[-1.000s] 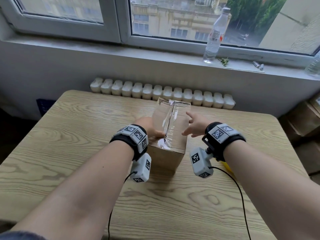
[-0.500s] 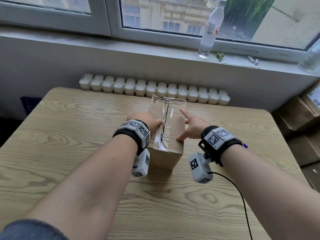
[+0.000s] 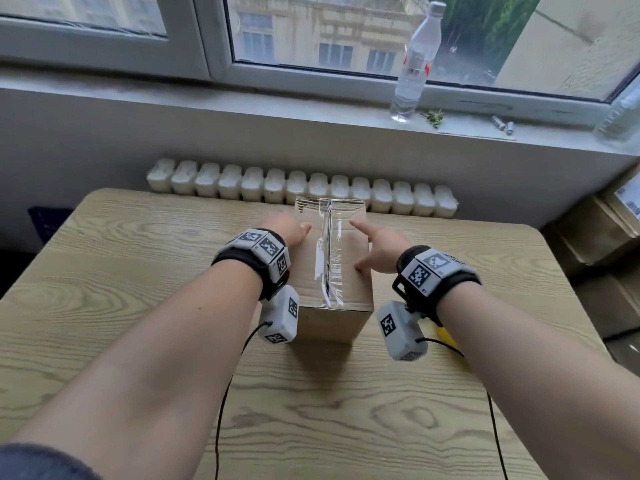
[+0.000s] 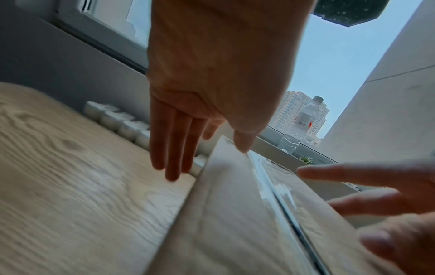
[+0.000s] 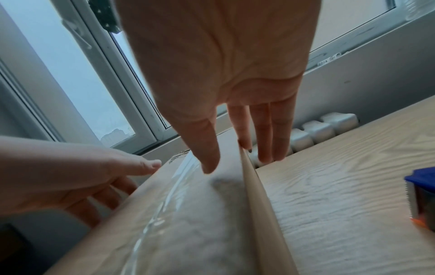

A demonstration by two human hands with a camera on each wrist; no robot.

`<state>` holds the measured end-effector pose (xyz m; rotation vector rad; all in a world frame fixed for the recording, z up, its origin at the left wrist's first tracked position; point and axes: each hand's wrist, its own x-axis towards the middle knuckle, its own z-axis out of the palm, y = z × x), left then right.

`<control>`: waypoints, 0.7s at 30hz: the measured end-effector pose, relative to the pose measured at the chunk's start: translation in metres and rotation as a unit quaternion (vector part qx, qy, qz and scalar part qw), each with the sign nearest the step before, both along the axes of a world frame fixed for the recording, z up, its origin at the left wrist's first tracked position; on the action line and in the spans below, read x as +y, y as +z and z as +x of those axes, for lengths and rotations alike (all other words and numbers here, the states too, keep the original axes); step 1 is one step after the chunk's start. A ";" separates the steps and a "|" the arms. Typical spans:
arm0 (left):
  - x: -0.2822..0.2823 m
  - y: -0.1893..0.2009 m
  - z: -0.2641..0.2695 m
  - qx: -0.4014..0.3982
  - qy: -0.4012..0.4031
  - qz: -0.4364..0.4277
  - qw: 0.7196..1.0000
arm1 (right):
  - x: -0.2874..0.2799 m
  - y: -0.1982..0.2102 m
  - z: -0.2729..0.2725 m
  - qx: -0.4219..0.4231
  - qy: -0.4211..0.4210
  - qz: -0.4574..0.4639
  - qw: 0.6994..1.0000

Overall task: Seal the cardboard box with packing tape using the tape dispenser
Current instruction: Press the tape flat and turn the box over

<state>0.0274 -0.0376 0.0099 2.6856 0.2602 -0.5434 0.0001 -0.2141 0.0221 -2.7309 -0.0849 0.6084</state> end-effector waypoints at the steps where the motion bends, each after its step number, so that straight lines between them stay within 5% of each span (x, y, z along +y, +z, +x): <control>1: 0.002 0.001 0.000 -0.014 -0.003 -0.001 1.000 | 0.001 0.001 0.002 -0.007 0.004 -0.005 1.000; 10: -0.043 0.031 -0.006 -0.168 -0.173 0.068 0.968 | -0.026 0.020 0.005 -0.083 0.025 -0.060 0.994; 16: -0.127 0.035 -0.015 -0.188 -0.306 0.081 0.930 | -0.095 0.027 -0.006 -0.079 -0.015 -0.075 0.994; 21: -0.191 0.016 -0.016 -0.140 -0.342 0.093 0.925 | -0.161 0.018 -0.016 -0.056 -0.057 -0.088 0.993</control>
